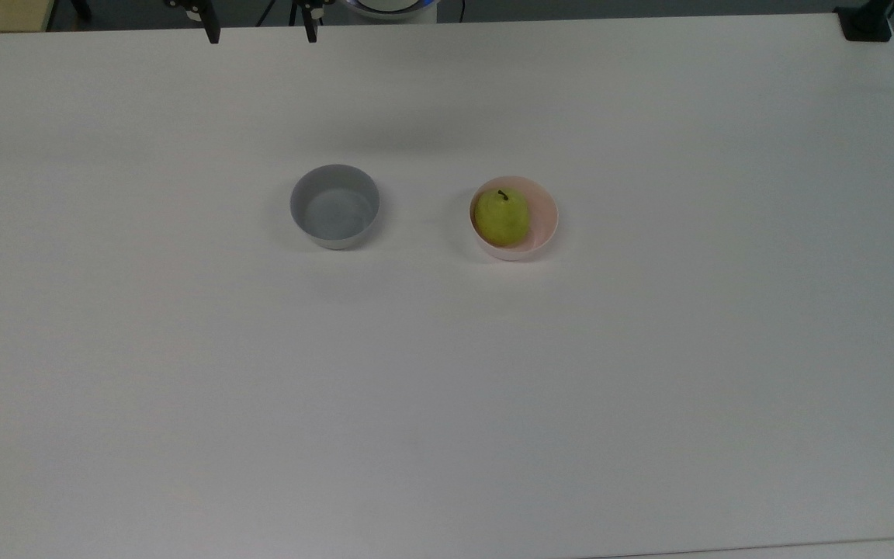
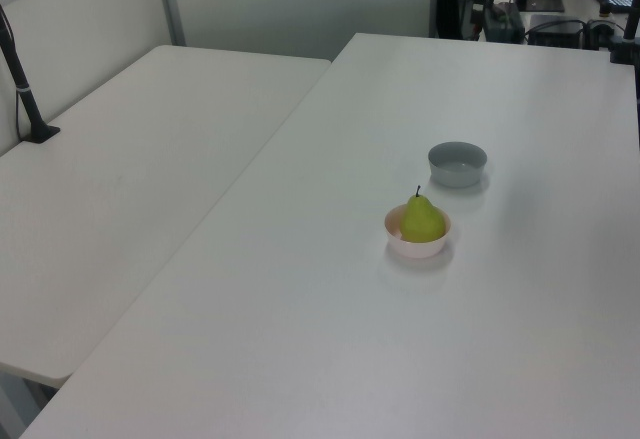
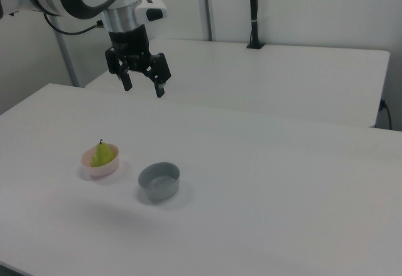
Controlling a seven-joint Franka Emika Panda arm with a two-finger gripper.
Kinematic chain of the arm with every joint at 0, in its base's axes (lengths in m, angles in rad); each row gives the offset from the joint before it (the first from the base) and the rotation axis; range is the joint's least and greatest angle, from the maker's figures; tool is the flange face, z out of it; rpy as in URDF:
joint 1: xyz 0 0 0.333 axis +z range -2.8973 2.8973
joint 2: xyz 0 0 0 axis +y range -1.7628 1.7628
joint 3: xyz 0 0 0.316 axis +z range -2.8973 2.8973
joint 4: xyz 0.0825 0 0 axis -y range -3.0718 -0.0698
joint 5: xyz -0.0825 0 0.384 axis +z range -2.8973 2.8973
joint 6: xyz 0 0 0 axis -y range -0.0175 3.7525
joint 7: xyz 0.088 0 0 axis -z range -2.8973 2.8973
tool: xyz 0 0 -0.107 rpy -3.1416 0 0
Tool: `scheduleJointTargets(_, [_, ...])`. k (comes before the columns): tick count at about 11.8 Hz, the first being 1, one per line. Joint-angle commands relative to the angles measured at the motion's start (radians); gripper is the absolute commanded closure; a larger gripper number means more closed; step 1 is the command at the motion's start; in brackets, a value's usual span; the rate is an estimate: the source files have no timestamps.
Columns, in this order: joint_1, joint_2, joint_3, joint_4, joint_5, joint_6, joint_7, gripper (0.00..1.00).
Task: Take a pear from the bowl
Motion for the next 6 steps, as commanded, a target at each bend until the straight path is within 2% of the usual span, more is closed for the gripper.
scheduleJointTargets(1, [0.000, -0.005, -0.002, -0.002, 0.016, 0.013, -0.020, 0.00])
scheduleJointTargets(6, [0.000, -0.003, 0.003, -0.002, 0.016, 0.013, -0.019, 0.00])
